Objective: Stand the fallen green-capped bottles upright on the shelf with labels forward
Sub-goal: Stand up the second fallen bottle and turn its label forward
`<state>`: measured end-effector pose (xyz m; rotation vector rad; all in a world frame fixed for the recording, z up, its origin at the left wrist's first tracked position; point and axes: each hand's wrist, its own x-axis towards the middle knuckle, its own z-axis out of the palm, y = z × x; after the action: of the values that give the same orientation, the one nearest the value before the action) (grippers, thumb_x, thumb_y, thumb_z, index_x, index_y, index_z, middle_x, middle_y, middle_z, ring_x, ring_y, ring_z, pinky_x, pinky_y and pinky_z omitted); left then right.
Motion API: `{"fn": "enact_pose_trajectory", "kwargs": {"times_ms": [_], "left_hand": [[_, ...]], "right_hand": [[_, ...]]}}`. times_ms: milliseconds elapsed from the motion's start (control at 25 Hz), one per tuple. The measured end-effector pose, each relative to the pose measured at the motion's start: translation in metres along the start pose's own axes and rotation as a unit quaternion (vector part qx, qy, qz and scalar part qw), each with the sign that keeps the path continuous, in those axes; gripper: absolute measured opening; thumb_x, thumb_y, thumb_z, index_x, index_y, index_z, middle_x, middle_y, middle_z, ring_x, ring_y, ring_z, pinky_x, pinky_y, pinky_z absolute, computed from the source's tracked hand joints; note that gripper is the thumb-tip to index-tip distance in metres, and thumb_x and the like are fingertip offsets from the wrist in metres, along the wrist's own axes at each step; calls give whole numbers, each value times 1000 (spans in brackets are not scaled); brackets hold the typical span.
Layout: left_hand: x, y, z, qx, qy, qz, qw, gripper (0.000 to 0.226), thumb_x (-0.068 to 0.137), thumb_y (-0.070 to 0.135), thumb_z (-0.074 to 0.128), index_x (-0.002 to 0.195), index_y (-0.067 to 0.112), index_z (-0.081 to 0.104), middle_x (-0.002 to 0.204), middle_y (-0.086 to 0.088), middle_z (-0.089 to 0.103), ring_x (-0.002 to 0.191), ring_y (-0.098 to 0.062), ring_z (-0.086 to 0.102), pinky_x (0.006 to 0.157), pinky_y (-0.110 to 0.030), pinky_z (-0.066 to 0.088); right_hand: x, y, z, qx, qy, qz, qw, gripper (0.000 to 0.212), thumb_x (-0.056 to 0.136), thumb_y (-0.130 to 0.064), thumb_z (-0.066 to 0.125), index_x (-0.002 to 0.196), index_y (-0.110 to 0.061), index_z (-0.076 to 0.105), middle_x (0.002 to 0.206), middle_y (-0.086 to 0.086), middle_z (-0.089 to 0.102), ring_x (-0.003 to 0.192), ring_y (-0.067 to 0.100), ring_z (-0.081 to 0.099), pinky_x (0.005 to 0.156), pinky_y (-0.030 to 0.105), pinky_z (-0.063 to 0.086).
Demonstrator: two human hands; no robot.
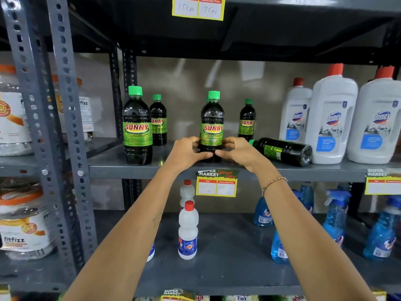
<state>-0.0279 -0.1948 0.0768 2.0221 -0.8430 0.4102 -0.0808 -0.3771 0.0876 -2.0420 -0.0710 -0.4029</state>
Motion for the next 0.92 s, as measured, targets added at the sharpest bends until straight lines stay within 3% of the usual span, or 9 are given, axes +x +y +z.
{"fn": "enact_pose_trajectory", "kwargs": {"times_ms": [200, 280, 600, 920], "left_hand": [[-13, 7, -5, -10, 22, 11, 1000, 61, 69, 35, 83, 122, 14, 62, 112, -5, 70, 94, -9, 65, 89, -28, 52], [-16, 9, -5, -14, 23, 18, 999, 61, 69, 36, 83, 122, 13, 63, 111, -5, 71, 94, -10, 66, 89, -30, 54], [-27, 10, -6, -37, 50, 45, 997, 60, 68, 32, 83, 121, 10, 64, 107, -8, 72, 89, -10, 69, 79, -18, 55], [-29, 12, -6, -40, 47, 45, 997, 58, 70, 32, 82, 120, 11, 64, 108, -8, 72, 87, -8, 68, 77, -16, 55]], "right_hand": [[-11, 3, -4, 30, -12, -23, 999, 51, 84, -13, 72, 131, -6, 54, 125, 8, 65, 116, 20, 62, 101, 39, 49], [-15, 6, -5, 37, -12, -32, 999, 51, 84, -13, 72, 131, -5, 54, 124, 8, 65, 116, 19, 62, 99, 36, 51], [-23, 3, -6, 25, -23, -51, 998, 49, 86, -12, 70, 132, -7, 54, 120, 2, 65, 109, 8, 61, 78, 16, 52], [-26, 1, -5, 14, -25, -54, 998, 49, 87, -14, 69, 133, -7, 53, 120, 1, 64, 110, 10, 60, 77, 17, 52]]}}
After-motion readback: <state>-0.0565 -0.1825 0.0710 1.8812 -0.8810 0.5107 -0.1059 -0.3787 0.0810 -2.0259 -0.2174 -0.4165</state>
